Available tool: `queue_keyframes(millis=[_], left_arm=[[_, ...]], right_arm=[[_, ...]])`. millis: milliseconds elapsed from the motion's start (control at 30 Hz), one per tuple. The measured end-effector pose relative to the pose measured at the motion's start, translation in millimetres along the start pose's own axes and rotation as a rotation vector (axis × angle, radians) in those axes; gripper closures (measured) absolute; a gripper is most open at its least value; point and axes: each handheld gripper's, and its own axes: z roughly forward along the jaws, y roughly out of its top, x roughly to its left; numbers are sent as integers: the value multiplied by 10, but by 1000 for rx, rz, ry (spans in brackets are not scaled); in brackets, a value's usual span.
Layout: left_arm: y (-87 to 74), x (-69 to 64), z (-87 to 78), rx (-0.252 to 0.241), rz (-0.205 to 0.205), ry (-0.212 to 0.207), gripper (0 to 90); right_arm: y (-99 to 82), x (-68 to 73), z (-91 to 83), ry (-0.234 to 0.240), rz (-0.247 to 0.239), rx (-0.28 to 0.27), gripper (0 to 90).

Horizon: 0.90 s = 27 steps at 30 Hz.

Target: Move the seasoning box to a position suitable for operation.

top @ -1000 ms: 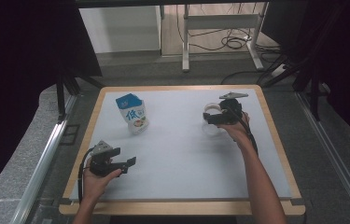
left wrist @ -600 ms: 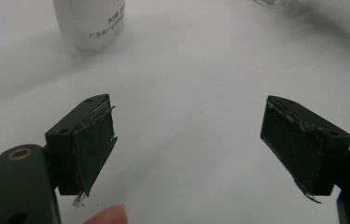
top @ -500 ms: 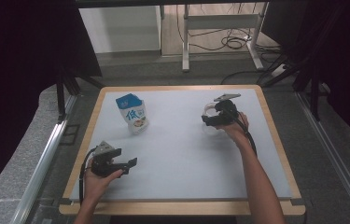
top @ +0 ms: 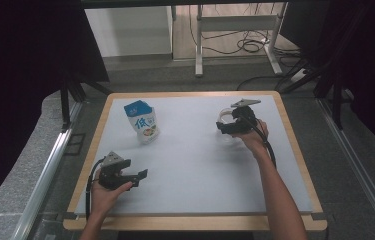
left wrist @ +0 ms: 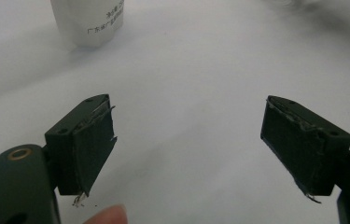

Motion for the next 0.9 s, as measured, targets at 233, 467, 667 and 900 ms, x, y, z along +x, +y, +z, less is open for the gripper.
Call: queue_keyframes(millis=[233,467,667,900], left_arm=[[-7,13,9,3,-5,1,173],[-7,33,-7,-3,-11,3,173],[-9,52,-12,-2,-13,7,173],[-13,60,-22,-3,-17,13,173]], right_arm=[[30,42,-209,0,-14,-20,116],[-53,139,-425,12,-39,-4,116],[-184,271,-616,39,-68,-8,116],[-374,432,-777,103,-101,-2,116]])
